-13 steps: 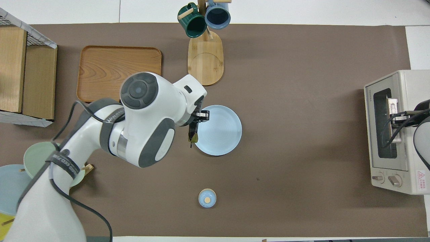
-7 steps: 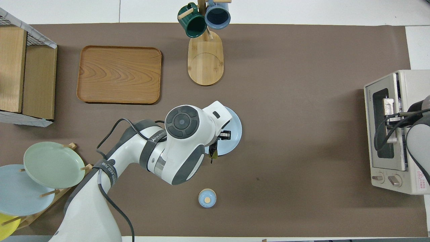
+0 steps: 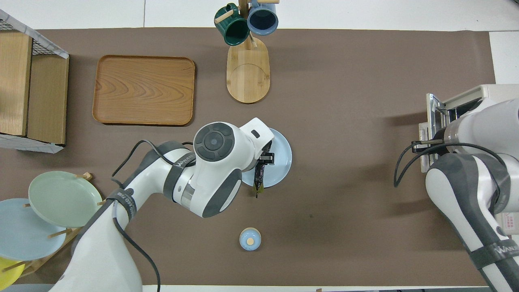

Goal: Put eggplant into oven
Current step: 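Carry the eggplant onto the blue plate while the right gripper opens the oven door, then release the eggplant and withdraw the left gripper while the right gripper reaches out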

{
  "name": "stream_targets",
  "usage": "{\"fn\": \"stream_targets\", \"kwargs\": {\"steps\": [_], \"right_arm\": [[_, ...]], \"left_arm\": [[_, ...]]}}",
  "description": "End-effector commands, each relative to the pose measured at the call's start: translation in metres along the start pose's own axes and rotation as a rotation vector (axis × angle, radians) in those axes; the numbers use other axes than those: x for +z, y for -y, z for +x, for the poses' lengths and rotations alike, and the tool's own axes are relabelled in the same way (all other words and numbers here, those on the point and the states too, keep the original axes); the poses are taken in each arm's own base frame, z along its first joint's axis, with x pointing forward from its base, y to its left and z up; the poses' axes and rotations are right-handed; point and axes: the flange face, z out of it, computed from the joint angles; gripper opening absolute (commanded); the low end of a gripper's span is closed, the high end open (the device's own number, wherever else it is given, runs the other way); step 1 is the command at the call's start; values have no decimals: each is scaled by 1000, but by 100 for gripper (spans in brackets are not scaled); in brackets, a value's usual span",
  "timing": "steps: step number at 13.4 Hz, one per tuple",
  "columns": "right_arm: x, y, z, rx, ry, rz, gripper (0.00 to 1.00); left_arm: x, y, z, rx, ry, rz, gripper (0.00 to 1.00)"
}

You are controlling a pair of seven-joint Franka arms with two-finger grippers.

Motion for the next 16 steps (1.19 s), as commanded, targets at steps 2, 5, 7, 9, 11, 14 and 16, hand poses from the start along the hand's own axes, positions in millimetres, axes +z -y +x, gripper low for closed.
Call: {"fn": "stream_targets", "kwargs": {"steps": [2,5,7,9,11,14,16], "right_arm": [[41,-6,1,11,-41,-6,0],[61,-1,0,33,-49,-4,0],[78,0,4,34,-51,-4,0],[92,21,7,22,-44,-4,0],[92,38,10,54,-56,16,0],[81,74,15,50,-74,23,0],[54,137,21,1,-115,34,0]], "left_arm": [[-103,81,38,-73,3,-11,100],[-162,174,69,-76,25,0,100],[-189,225,71,-48,12,46,100],[-212,250,60,-22,12,92,100],[-236,260,45,-24,20,141,100],[-257,258,18,-32,71,151,100],[-264,259,7,-34,97,175,100]]}}
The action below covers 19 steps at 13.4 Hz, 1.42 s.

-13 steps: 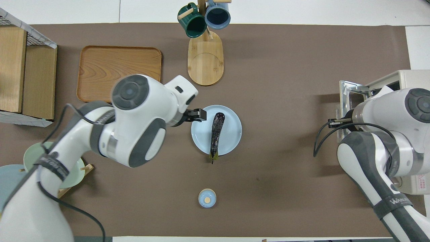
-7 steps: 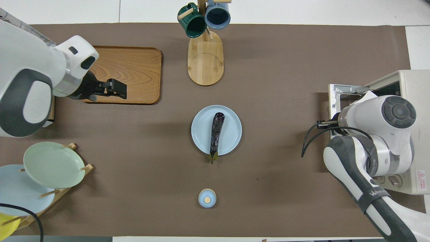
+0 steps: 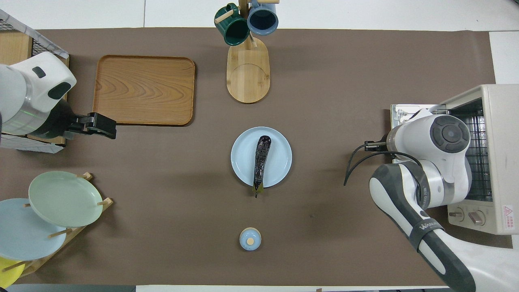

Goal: Put eggplant into oven
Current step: 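Release the eggplant and withdraw the left gripper while the right gripper reaches out, then grasp the eggplant on the blue plate with the right gripper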

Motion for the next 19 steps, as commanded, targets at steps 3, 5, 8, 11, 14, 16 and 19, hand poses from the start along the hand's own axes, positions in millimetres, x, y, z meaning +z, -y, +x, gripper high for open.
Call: {"fn": "stream_targets", "kwargs": {"steps": [3,5,8,11,14,16,19], "right_arm": [[-90,188,14,-85,-40,19,2],[-111,272,34,-51,-39,16,11],[-102,375,39,25,-64,27,19],[-75,403,10,-28,-107,104,39],[-46,392,-16,-44,-120,125,39],[-28,387,-33,-55,-121,130,36],[-20,383,-39,-59,-125,135,30]], "left_arm": [[-11,5,-22,-14,22,37,100],[-22,6,-28,-14,18,37,100],[-38,5,-27,-11,-5,30,100],[-37,5,-23,-7,-29,25,100],[-34,4,-22,-8,-23,27,100],[-25,5,-17,-10,3,28,100],[-26,13,-17,-24,10,29,100]]}}
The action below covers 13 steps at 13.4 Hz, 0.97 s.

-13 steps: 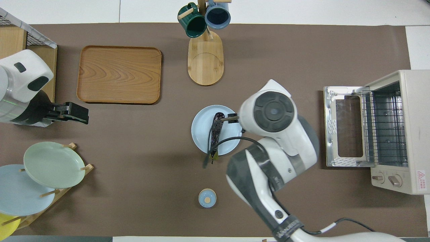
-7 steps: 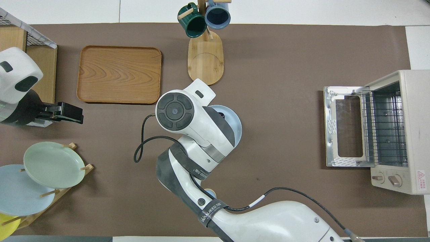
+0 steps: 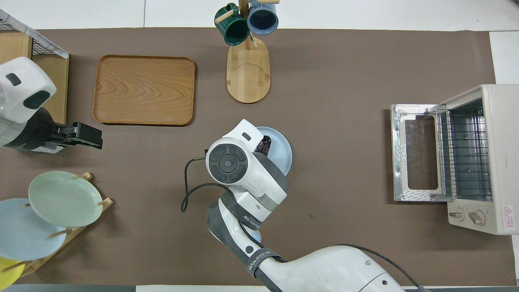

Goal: Put eggplant into oven
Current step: 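Grasp the eggplant on the blue plate with the right gripper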

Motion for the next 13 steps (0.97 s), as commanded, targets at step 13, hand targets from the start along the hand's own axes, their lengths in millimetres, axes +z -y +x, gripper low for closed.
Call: {"fn": "stream_targets", "kwargs": {"steps": [13], "right_arm": [[19,-12,-45,-58,34,-39,0]], "left_arm": [[-9,15,-6,-27,-21,14,100]]}}
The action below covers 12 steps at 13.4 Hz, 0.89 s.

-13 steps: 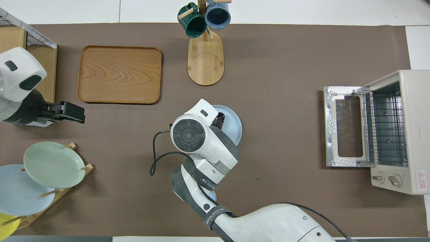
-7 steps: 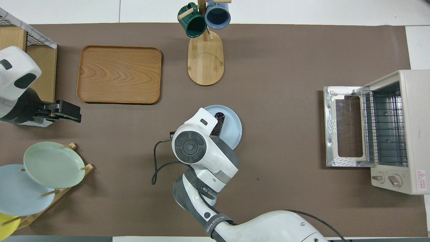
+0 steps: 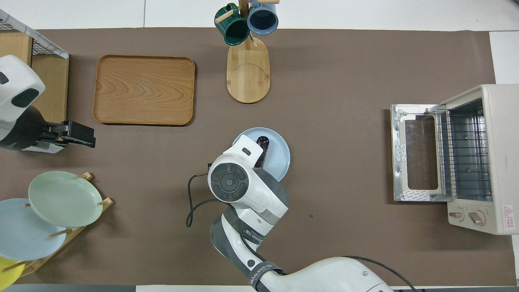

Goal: Put eggplant into oven
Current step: 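Grasp the eggplant on the blue plate with the right gripper, then lift the eggplant and carry it with the right gripper to the oven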

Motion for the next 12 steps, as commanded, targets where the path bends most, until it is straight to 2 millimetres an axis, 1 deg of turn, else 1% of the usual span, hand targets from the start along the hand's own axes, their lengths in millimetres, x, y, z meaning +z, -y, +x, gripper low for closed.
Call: {"fn": "stream_targets", "kwargs": {"steps": [1,2,3,4,5,6,7,8,9,10,11,12], "right_arm": [[11,-17,-13,-49,36,-77,0],[4,-21,-8,-93,36,-141,0],[-11,-20,3,-121,31,-204,0],[-27,-30,19,-105,46,-261,0],[-48,-49,35,-76,50,-277,0],[-82,-81,53,-84,43,-275,0],[-108,-117,64,-115,57,-283,0],[-137,-158,74,-145,66,-285,0],[-162,-200,77,-179,83,-290,0],[-181,-234,78,-197,98,-295,0],[-194,-265,75,-198,124,-301,0],[-204,-294,68,-177,157,-308,0]], "left_arm": [[-3,5,-5,-12,1,17,100],[-4,4,-4,-7,-8,16,100],[-5,4,-4,-7,-13,15,100],[-4,5,-4,-9,-9,16,100],[-5,5,-4,-9,-11,15,100],[-5,6,-4,-10,-12,15,100],[-4,5,-4,-9,-10,15,100],[-5,5,-4,-9,-12,15,100],[-4,5,-4,-9,-10,15,100],[-5,5,-4,-9,-12,15,100],[-5,5,-4,-9,-12,15,100],[-4,5,-4,-9,-10,15,100]]}}
